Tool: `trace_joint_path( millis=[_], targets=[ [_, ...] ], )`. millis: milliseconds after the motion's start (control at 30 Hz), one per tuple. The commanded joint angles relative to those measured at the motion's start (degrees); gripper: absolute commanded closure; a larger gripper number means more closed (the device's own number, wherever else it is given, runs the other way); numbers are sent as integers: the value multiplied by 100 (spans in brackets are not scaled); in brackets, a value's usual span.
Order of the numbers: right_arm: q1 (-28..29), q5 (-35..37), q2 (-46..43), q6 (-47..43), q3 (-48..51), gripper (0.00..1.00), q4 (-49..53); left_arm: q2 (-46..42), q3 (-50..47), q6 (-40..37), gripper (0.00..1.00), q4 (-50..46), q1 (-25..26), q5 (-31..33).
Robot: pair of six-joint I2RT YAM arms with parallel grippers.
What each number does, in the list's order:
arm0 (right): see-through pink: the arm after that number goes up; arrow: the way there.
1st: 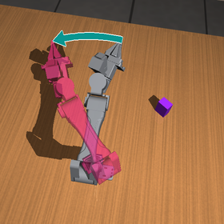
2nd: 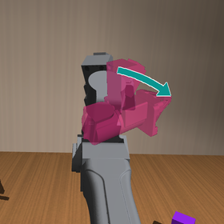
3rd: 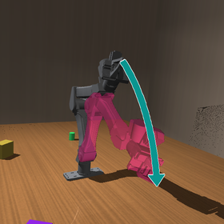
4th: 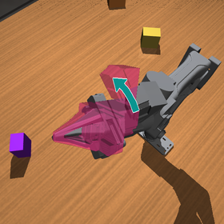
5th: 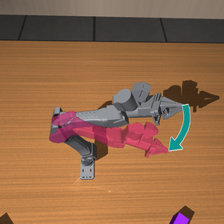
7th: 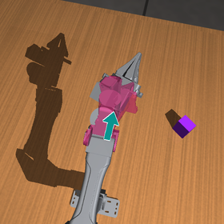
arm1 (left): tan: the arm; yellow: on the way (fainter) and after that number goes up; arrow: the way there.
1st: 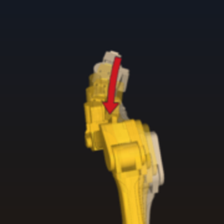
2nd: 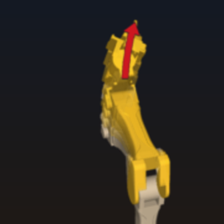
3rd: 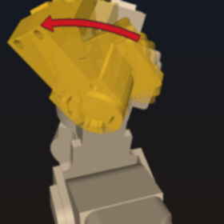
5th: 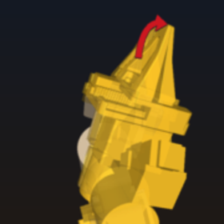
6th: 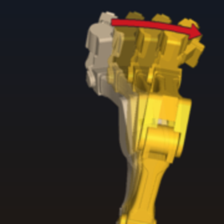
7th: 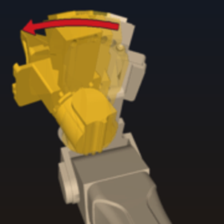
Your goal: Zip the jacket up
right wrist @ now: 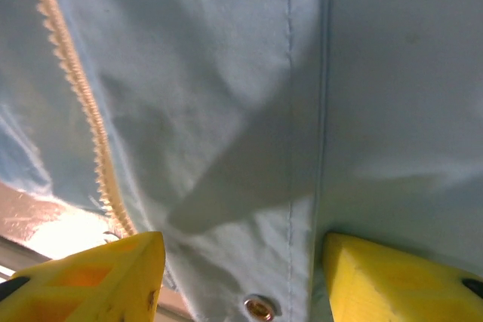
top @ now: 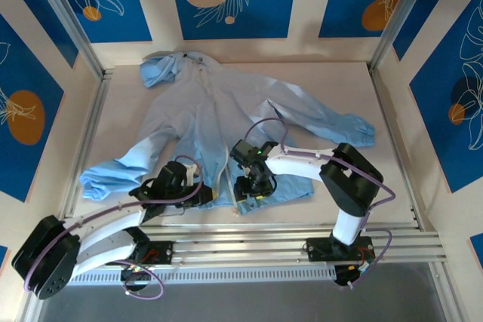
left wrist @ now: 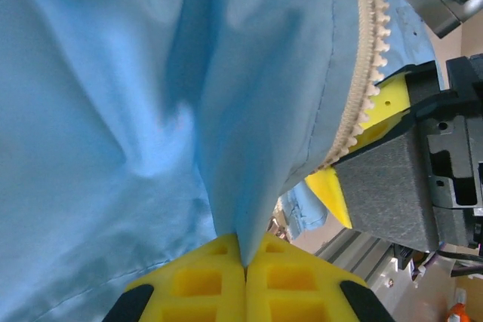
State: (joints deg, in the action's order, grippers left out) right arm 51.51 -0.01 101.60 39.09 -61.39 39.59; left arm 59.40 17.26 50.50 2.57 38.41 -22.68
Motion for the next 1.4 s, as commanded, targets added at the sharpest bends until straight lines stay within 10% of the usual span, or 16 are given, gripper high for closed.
trace_joint_path(
  millis=[0,233,667,1067,1367],
  targets=[
    [69,-86,359,46,-224,42,-258,228,270,-235,100,56,-71,-217],
    [316,521,153,48,-268,82,-326,237,499,-340,100,-235,-105,-136],
    [-446,634,-1749,-238,-338,96,-199,1052,633,625,100,1417,-318,165],
    [-502,-267,-2148,333,1341,94,-2695,2976,821,1391,100,3524,-326,-395],
    [-150,-474,-2226,-328,2155,54,-3804,3461,894,1139,100,3966,-335,-722]
  ],
)
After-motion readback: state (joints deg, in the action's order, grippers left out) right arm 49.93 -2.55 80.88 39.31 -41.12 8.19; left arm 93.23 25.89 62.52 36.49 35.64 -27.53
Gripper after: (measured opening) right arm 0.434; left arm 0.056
